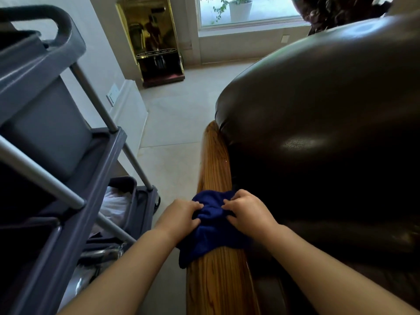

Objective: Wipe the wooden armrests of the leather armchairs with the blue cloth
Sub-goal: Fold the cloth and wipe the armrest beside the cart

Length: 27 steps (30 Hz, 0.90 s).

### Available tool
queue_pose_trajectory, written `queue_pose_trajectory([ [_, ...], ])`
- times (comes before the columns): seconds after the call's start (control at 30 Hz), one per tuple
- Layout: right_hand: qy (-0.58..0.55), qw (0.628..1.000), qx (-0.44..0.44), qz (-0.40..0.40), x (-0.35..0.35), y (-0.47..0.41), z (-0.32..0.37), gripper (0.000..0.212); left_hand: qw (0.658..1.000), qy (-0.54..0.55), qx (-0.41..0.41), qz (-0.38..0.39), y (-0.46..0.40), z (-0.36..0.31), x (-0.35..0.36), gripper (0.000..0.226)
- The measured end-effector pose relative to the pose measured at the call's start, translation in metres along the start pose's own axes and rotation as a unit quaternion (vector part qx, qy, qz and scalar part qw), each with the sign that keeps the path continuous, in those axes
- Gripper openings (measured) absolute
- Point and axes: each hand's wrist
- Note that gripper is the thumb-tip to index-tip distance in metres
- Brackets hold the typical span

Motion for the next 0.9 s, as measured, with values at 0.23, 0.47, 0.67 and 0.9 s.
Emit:
queue_pose_trajectory([
  [0.23,-0.126,0.986,0.008,0.107,-0.056,0.009,-0.002,0.021,0.996,0.082,-0.020,-0.001,0.032,-0.024,-0.024,0.038],
  [0.47,-0.162,0.985,0.048,0.029,-0.136,0.037,-0.001,0.020,0.995,0.086,0.023,-0.045,0.054,-0.090,-0.084,0.031],
  [0.67,-0.144,0.987,0.057,-0.034,-0.271,0.092,0.004,0.020,0.990,0.113,0.065,-0.054,0.106,-0.195,-0.154,0.030],
  [0.9,-0.116,0.987,0.084,-0.070,-0.430,0.217,0.014,0.018,0.978,0.161,0.130,0.006,0.190,-0.334,-0.228,0.024],
])
Point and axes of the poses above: each hand's wrist, its own y-axis away from the middle knuckle, its own x-axis out of the palm, z = x × y, and after that the axes turned 11 degrees about y, right-handed
